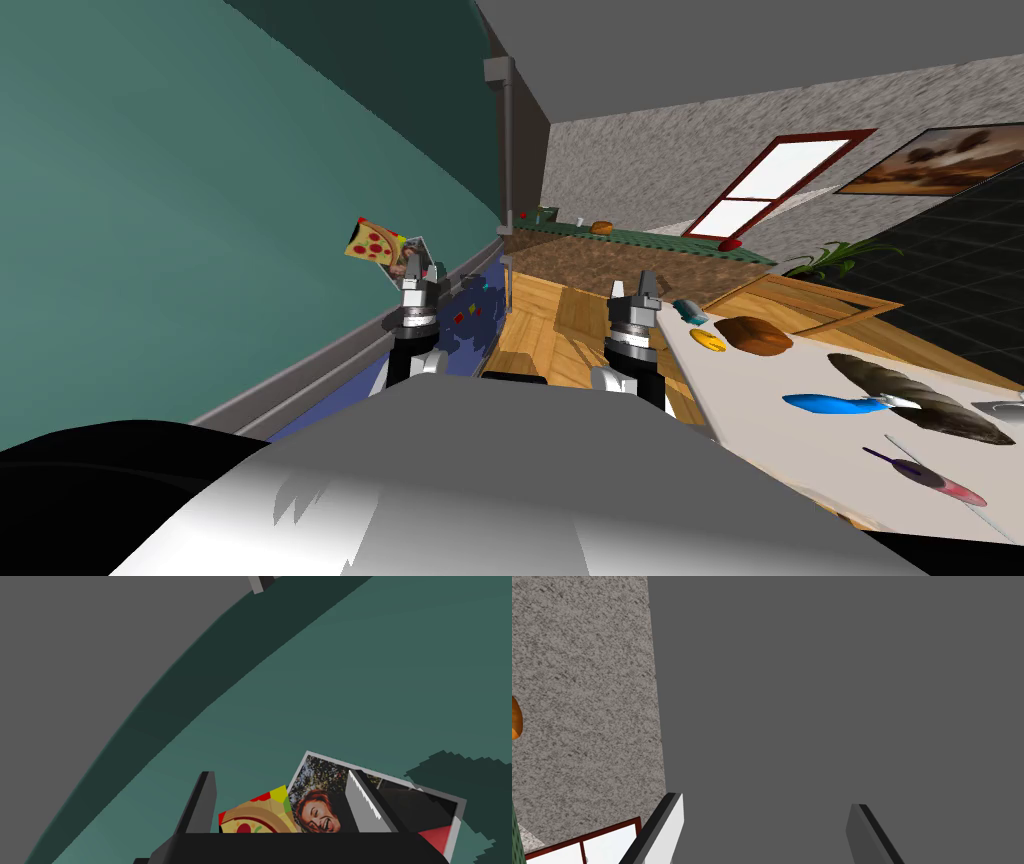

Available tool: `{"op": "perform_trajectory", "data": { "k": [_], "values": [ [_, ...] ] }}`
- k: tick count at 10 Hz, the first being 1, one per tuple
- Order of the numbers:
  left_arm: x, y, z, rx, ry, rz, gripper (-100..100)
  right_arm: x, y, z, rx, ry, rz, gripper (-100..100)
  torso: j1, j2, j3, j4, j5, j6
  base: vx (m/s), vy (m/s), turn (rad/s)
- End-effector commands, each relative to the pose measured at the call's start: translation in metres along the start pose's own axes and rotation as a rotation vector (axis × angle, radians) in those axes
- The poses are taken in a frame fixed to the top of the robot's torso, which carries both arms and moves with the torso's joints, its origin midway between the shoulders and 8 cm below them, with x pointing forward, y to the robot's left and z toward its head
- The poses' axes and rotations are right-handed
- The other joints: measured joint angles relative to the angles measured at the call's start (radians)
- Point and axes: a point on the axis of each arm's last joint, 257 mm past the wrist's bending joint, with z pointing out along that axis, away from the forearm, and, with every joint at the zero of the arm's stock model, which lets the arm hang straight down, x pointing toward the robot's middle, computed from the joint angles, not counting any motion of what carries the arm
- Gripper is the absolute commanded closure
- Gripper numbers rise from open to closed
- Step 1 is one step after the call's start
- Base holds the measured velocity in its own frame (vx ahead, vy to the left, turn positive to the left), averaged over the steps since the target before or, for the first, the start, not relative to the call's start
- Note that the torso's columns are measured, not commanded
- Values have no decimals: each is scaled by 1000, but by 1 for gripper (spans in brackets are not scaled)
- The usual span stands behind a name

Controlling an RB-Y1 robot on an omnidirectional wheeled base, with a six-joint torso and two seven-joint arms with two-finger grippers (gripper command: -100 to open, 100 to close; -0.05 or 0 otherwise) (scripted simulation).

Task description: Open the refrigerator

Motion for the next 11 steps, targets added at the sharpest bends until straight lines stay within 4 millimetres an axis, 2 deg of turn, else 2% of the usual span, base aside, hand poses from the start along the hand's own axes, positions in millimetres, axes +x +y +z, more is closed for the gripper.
{"op": "perform_trajectory", "data": {
  "k": [1,9,10,11],
  "values": [
    [0,0,0,0,0,0,0,0,0,0,0,0,0,0,0,40,-82,41,0,0,0,0,0],
    [0,0,0,0,0,0,0,0,0,0,0,0,0,0,0,618,-1234,617,0,0,0,0,0],
    [4,1,0,-5,32,10,-100,0,0,0,0,0,0,0,0,691,-1382,691,0,0,24,-4,-14],
    [7,3,1,-11,53,17,-100,0,0,0,0,0,0,0,0,724,-1451,724,0,0,49,-5,-26]
  ]
}}
